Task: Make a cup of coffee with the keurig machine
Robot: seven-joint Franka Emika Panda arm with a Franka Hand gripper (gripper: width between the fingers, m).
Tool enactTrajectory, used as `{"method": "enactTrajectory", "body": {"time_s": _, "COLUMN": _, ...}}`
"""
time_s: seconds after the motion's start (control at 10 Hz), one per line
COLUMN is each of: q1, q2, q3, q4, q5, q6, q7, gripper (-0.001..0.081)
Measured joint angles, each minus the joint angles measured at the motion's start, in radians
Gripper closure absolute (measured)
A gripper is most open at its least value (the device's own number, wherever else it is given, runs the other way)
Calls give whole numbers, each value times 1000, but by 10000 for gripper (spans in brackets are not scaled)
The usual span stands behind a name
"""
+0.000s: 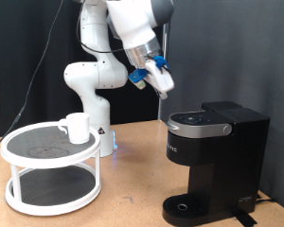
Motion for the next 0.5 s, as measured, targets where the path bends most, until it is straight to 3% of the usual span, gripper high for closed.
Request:
{"method": "enactTrajectory", "body": {"time_s": 0.2, "q1": 0, "q2": 1, "q3": 1, "q4": -11, "q5": 15, "q6": 41, "q7": -26, "gripper": 806}}
{"method": "enactTrajectory", "body": {"time_s": 0.5, "q1": 0, "q2": -73, "q3": -20, "q4": -123, "q5": 146, "q6": 174, "q7": -103, "gripper": 806}}
